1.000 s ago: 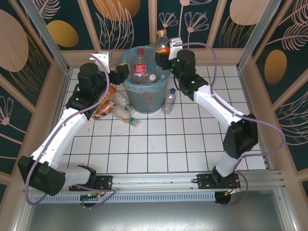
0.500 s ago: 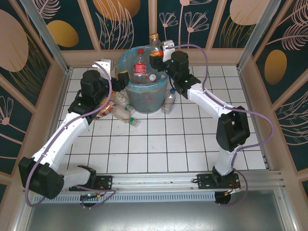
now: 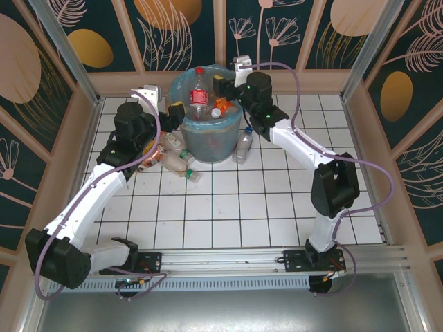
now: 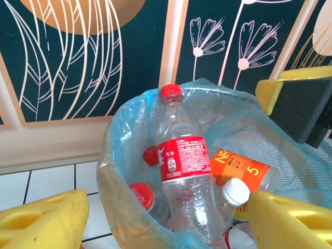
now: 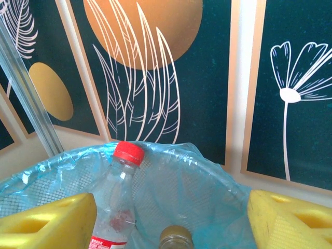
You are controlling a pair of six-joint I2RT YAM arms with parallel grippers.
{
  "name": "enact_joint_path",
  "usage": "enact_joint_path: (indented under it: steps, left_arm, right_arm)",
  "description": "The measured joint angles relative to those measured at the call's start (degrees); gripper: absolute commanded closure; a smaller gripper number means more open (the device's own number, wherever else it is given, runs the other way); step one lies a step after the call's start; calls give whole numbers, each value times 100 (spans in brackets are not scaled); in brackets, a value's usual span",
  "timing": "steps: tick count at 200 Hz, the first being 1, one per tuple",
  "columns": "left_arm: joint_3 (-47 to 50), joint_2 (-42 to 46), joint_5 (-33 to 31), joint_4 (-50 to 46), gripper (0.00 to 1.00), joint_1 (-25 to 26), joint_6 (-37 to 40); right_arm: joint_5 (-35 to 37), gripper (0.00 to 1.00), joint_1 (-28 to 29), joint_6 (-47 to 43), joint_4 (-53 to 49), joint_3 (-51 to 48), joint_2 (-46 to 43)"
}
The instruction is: Put the plastic bottles in the bin
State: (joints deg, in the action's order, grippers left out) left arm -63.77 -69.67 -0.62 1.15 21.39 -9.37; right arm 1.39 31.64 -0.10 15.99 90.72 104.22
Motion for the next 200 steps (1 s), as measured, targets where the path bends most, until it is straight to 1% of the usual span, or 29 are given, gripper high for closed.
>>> enact_joint_path:
  steps: [31, 64, 98, 122, 155, 175, 200]
  left_arm:
    - [4, 0, -7, -2, 20, 0, 20]
    - [4, 0, -9, -4, 20, 0, 37]
    - [4, -2, -7, -7, 22, 0, 39]
    - [4, -2, 11, -24, 22, 0, 37]
    - [-46, -24, -94, -275, 22, 0, -28]
    - [-96, -33, -136, -380, 22, 0, -151]
    - [-22, 114, -74, -422, 22, 0, -389]
  right_arm:
    - [-50, 24, 0, 162, -83, 122, 0]
    - [-146, 27, 13, 367, -492, 363, -28]
    - [-131, 29, 61, 651, -1025, 271, -507]
    - [-44, 31, 83, 977, -1134, -531, -1467]
    - [236, 29, 66, 1419, -1325, -1676, -2667]
    - [365, 29, -59, 1685, -1462, -2205, -2896]
    - [275, 27, -481, 2094, -1707, -2841, -2723]
